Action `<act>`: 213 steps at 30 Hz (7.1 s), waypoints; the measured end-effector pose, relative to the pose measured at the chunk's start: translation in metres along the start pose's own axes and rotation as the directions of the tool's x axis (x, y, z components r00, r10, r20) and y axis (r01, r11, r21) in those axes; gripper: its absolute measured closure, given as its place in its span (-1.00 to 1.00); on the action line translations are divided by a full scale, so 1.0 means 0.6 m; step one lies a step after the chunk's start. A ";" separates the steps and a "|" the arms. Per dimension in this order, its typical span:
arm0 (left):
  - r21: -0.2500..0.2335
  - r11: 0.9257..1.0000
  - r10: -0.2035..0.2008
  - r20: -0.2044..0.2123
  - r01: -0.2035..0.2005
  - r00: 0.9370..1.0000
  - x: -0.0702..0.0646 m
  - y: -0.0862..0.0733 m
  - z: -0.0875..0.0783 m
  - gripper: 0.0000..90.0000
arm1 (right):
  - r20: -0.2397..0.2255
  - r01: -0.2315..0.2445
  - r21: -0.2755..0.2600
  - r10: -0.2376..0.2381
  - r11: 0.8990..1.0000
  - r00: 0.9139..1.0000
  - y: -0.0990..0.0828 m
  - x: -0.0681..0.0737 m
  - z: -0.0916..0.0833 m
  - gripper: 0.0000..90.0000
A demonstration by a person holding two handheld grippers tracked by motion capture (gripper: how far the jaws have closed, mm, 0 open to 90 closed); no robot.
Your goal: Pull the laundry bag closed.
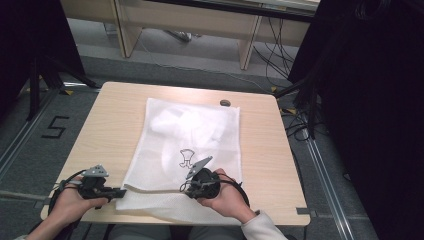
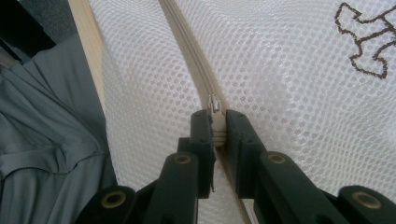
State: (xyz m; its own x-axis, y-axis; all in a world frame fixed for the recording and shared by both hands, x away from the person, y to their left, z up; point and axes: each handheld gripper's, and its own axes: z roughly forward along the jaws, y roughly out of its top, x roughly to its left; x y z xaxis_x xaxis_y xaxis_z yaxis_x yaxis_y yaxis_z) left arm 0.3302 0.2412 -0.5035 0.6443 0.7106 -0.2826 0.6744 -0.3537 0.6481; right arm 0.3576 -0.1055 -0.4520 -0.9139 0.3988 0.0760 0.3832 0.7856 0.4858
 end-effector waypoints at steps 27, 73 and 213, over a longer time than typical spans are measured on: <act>-0.005 1.000 -0.002 -0.001 0.002 1.000 0.000 -0.001 0.001 0.91 | 0.003 -0.005 -0.012 0.005 1.000 1.000 -0.010 -0.004 -0.008 0.83; -0.020 1.000 -0.006 -0.004 0.006 1.000 -0.001 -0.002 0.003 0.91 | -0.003 -0.026 -0.009 0.026 1.000 1.000 -0.031 -0.010 -0.026 0.83; -0.025 1.000 -0.016 -0.014 0.016 1.000 0.000 -0.002 0.001 0.91 | 0.065 -0.143 0.037 0.140 0.989 0.988 -0.148 -0.046 -0.101 0.83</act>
State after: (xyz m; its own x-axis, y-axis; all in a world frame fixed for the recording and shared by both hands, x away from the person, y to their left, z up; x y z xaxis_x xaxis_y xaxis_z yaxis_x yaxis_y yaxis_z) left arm 0.3296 0.2410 -0.5045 0.6285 0.7244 -0.2833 0.6750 -0.3270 0.6614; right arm 0.3407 -0.2151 -0.4445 -0.8404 0.5350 0.0866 0.5146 0.7375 0.4375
